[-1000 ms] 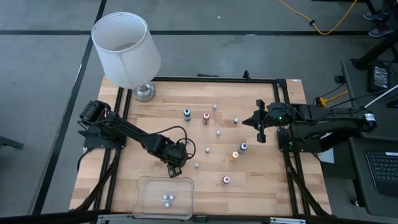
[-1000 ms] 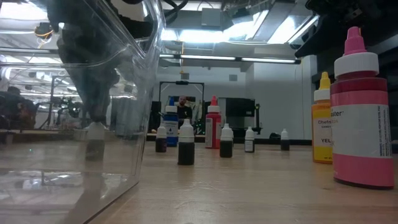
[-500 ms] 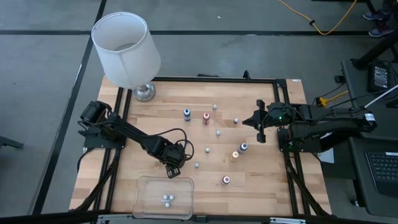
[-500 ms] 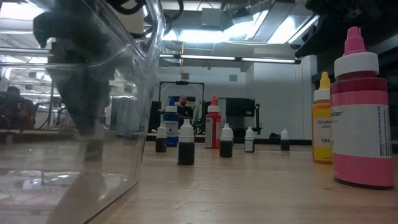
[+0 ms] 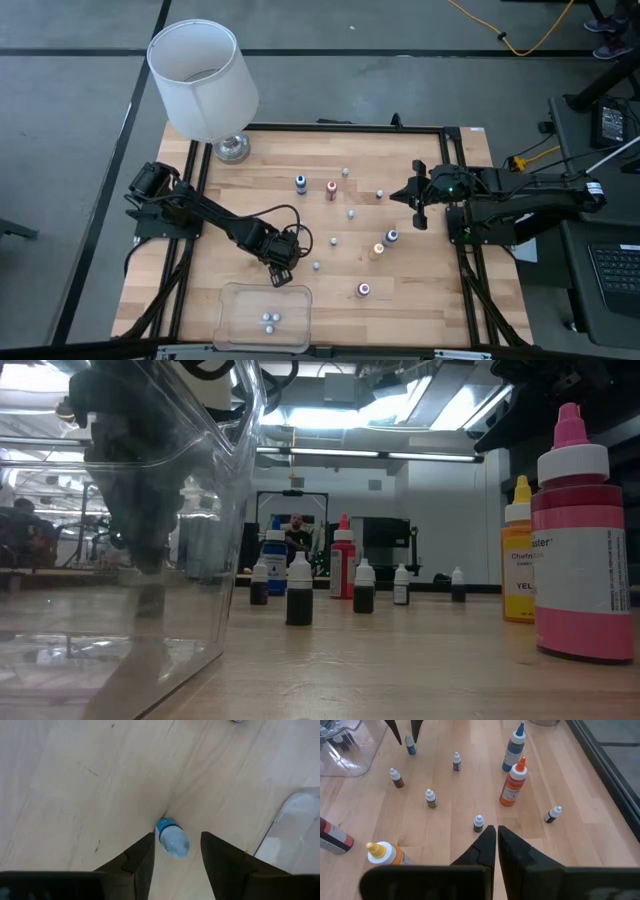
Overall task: Pick & Place food coloring
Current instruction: Put the bottom small blue food coloring bottle into the bin
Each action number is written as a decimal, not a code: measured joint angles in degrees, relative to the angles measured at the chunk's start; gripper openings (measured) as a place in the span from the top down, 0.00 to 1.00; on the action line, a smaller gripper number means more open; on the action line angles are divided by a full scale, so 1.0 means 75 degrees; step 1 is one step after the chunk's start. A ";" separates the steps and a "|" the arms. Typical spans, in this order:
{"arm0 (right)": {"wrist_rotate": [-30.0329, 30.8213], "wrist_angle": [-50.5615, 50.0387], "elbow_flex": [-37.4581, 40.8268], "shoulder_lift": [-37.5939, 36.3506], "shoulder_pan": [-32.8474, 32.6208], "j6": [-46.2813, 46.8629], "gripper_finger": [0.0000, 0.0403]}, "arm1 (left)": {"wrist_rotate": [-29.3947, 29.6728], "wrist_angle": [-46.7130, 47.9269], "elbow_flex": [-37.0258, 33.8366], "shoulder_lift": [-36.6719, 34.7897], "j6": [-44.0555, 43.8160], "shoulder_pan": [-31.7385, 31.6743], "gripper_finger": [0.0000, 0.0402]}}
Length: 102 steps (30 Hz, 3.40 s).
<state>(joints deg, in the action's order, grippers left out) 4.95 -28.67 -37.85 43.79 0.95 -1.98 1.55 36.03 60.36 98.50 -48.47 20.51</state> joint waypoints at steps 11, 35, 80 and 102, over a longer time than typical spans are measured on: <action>0.0000 0.0000 0.0000 0.0000 0.0000 0.0000 0.94 | 0.0071 0.0018 0.0003 -0.0027 -0.0117 0.0000 0.81; 0.0000 -0.0058 0.0000 0.0149 0.0000 0.0003 0.94 | 0.1690 0.3588 0.3092 -0.0968 0.0988 0.0351 0.87; -0.0892 -0.0064 0.0000 0.0723 0.0000 -0.1378 0.94 | 0.1516 0.4471 0.5275 0.2203 -0.6710 0.2807 0.88; -0.0892 -0.0061 0.0000 0.0723 0.0000 -0.1405 0.94 | 0.1530 0.4235 0.4992 0.2243 -0.6580 0.2957 0.88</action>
<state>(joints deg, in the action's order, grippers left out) -1.74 -29.12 -37.85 49.21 0.95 -12.51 13.03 67.80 97.80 115.32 -97.82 42.69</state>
